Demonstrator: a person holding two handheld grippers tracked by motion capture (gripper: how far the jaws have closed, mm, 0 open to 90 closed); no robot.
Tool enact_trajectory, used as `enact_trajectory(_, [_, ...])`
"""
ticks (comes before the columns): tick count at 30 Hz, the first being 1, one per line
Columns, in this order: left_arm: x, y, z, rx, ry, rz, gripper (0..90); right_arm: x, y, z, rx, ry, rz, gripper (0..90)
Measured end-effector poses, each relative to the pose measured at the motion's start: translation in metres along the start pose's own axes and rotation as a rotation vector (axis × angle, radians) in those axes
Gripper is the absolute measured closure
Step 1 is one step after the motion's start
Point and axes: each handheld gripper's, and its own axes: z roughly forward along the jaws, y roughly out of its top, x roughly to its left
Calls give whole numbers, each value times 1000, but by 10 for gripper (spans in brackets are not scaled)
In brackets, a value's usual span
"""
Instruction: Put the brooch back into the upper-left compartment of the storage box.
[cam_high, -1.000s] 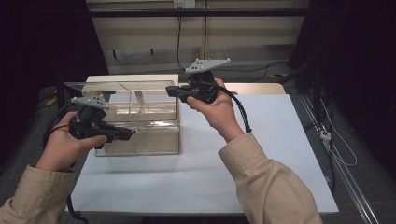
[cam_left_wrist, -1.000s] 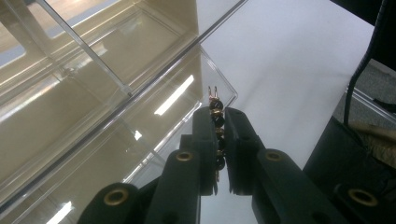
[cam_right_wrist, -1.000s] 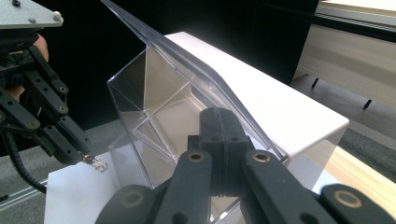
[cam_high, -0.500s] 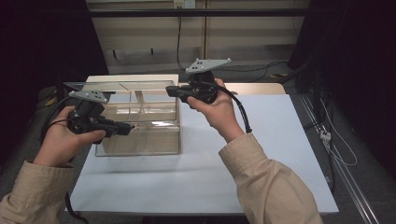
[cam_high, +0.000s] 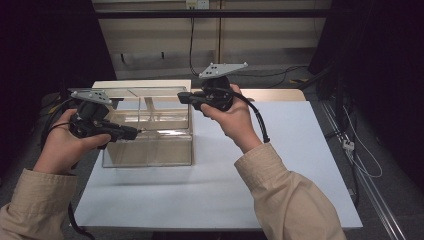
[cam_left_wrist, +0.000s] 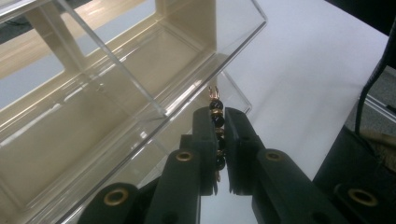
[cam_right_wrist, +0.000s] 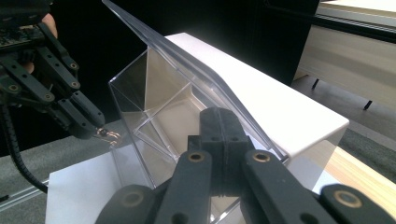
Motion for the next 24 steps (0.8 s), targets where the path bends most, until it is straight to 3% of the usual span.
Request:
enact_trajectory(17, [9,7,-12,-4,47,-4,838,-1,-3,0,3,-3,3,900])
enact_trajectory(24, [12,8,-13,-12,39,-11,838,-1,-3,0,2,-2,2,900])
